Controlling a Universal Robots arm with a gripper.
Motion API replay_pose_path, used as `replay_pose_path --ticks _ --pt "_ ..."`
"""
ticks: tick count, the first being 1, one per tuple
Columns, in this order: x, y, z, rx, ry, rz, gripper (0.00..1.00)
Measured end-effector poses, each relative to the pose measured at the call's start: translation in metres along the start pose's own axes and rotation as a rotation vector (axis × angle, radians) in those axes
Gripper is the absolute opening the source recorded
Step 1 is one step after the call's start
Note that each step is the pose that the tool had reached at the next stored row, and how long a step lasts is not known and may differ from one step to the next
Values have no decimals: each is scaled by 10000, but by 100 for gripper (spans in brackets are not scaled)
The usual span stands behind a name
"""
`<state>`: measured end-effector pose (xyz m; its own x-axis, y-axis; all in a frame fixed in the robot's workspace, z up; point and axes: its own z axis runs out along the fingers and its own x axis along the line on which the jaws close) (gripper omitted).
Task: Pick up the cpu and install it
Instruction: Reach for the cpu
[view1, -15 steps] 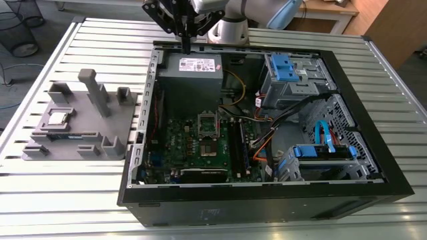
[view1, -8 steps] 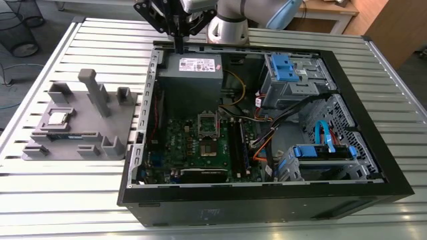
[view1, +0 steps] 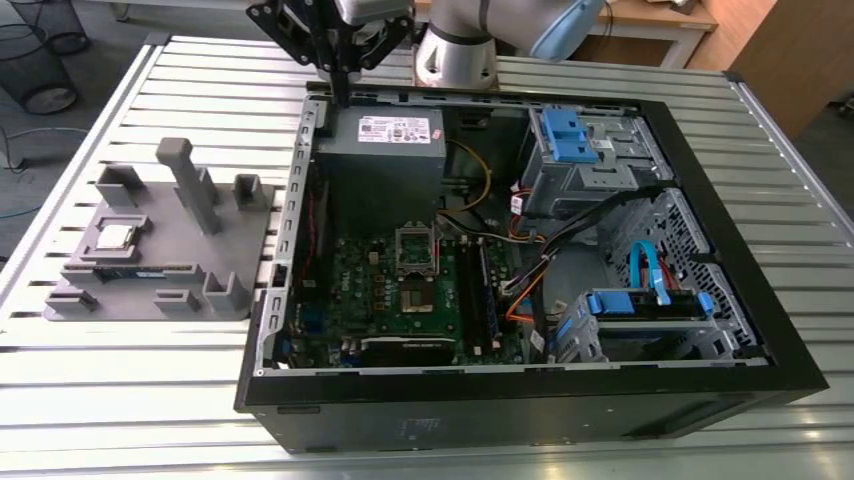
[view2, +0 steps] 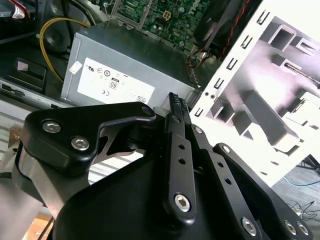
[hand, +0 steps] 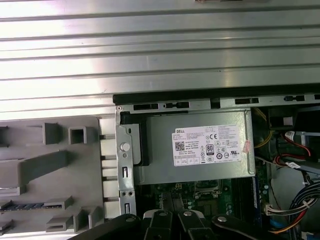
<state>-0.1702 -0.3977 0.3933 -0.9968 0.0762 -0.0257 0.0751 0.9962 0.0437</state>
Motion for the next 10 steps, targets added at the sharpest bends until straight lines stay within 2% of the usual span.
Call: replay_pose_path --ticks 10 --pt "207 -16 -6 0 0 0 11"
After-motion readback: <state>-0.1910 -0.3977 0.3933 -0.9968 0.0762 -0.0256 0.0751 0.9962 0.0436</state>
